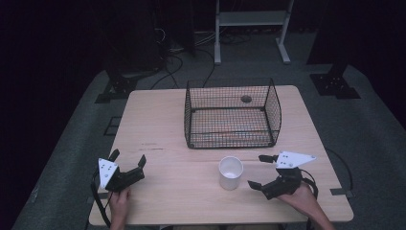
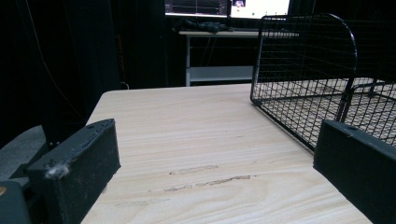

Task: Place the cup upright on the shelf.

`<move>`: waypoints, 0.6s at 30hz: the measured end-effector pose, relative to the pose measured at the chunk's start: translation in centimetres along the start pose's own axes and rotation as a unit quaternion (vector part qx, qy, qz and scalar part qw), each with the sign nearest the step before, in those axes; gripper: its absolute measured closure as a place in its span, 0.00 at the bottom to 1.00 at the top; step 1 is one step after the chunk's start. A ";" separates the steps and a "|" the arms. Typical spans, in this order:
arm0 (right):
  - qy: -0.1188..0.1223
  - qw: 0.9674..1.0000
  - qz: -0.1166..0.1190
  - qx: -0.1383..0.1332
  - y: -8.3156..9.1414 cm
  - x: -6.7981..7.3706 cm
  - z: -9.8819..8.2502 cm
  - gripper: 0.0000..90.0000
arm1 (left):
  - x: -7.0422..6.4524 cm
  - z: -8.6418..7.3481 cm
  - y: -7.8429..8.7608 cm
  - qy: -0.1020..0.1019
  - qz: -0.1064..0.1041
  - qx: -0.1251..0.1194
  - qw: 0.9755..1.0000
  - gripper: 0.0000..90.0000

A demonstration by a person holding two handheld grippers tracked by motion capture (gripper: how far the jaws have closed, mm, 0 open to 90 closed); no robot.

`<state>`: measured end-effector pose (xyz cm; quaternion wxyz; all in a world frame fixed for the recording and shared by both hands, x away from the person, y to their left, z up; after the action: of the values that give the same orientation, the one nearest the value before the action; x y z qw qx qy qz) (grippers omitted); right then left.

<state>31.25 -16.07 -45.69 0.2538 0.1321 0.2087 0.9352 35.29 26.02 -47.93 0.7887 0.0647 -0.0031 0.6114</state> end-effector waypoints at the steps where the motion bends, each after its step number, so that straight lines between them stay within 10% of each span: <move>1: 0.001 1.000 0.001 0.001 -0.2 0.1 0.1 0.02 | 0.0 0.0 0.0 -0.001 0.000 0.000 1.000 0.00; 18: 0.006 1.000 0.006 0.023 -2.9 0.7 0.5 0.02 | 0.0 0.1 0.0 0.001 -0.002 -0.003 1.000 0.00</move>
<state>32.03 -13.25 -46.52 0.2442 0.1337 0.2308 0.9323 35.24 26.01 -47.87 0.7902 0.0618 -0.0042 0.6097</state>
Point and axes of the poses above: each handheld gripper's, and its own axes: y roughly backward along the jaws, z roughly out of its top, x roughly to its left, the point moved 8 cm from there along -y, roughly forward along the jaws, and after that the axes turned 6 degrees about -y, right-handed, at the moved point
